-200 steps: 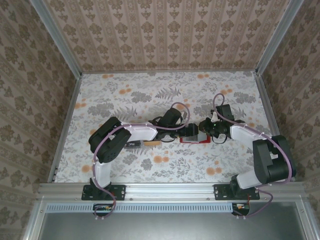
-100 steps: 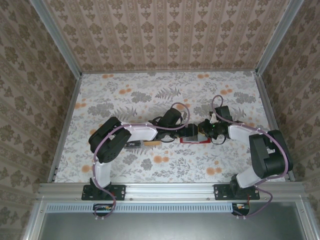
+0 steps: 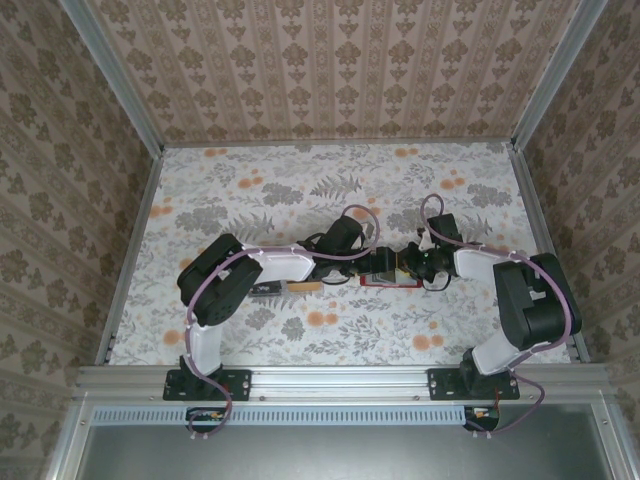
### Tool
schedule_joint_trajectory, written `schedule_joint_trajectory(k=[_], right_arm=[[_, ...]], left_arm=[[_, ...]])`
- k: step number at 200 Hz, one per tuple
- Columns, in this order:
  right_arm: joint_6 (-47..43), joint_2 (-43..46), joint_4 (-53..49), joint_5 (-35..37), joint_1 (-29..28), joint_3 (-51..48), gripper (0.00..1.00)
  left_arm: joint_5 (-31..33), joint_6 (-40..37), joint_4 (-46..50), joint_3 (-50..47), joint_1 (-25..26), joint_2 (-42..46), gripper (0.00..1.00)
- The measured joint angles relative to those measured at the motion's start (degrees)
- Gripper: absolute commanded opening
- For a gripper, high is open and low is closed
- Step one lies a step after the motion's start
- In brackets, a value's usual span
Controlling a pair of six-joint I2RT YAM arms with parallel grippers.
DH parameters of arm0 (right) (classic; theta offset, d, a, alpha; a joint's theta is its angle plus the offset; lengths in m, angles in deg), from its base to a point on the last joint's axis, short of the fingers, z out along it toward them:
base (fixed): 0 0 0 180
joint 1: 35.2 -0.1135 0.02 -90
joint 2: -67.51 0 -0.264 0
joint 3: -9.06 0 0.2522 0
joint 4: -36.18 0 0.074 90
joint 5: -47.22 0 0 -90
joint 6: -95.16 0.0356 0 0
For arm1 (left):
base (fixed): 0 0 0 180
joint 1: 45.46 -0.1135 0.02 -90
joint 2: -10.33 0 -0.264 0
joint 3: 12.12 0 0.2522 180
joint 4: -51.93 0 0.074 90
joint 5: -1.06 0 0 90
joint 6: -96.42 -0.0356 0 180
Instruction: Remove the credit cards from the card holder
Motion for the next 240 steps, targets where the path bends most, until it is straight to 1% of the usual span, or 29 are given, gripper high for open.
schedule_joint_trajectory(k=[27, 51, 65, 81, 91, 104, 116, 122, 168, 175, 195, 204, 214, 226, 240], right_arm=[[0.02, 0.00, 0.50, -0.68, 0.00, -0.11, 0.21], [0.13, -0.02, 1.22, -1.97, 0.00, -0.42, 0.20], [0.22, -0.02, 1.44, -2.40, 0.00, -0.57, 0.19], [0.17, -0.02, 1.53, -2.89, 0.00, -0.70, 0.12], [0.44, -0.02, 1.62, -3.17, 0.00, -0.74, 0.10], [0.42, -0.02, 1.68, -3.26, 0.04, -0.76, 0.05], [0.46, -0.02, 1.68, -3.30, 0.09, -0.76, 0.03], [0.46, -0.02, 1.68, -3.32, 0.11, -0.76, 0.00], [0.46, 0.00, 1.70, -3.67, 0.50, -0.92, 0.00], [0.44, 0.00, 1.70, -3.67, 0.59, -0.92, 0.00], [0.44, 0.00, 1.70, -3.69, 0.70, -0.92, 0.00], [0.44, 0.00, 1.68, -3.69, 0.76, -0.92, 0.00], [0.44, 0.02, 1.68, -3.69, 0.76, -0.92, 0.00], [0.44, 0.07, 1.68, -3.69, 0.76, -0.92, 0.00], [0.44, 0.09, 1.68, -3.69, 0.76, -0.96, 0.00]], left_arm=[[0.00, 0.07, 0.00, 0.00, 0.00, 0.00, 0.90], [0.00, 0.37, -0.07, 0.00, 0.00, 0.00, 0.90], [0.00, 0.42, -0.09, 0.00, 0.00, 0.00, 0.90], [0.00, 0.42, -0.11, 0.00, 0.00, 0.00, 0.90], [0.02, 0.42, -0.07, 0.00, -0.02, 0.00, 0.90], [0.04, 0.42, -0.07, 0.00, -0.07, 0.00, 0.90], [0.04, 0.42, -0.07, 0.00, -0.13, 0.00, 0.90], [0.04, 0.42, -0.09, 0.00, -0.17, 0.00, 0.90], [0.02, 0.42, 0.04, -0.07, -0.39, 0.02, 0.86], [0.04, 0.39, 0.31, -0.07, -0.39, 0.07, 0.85], [0.09, 0.09, 1.07, -0.07, -0.39, 0.22, 0.73], [0.31, -0.04, 1.66, -0.04, -0.39, 0.33, 0.72], [0.37, -0.33, 2.29, -0.04, -0.39, 0.42, 0.67], [0.48, -0.52, 2.97, 0.04, -0.37, 0.44, 0.66], [0.70, -0.63, 4.04, 0.44, -0.37, 0.44, 0.57]])
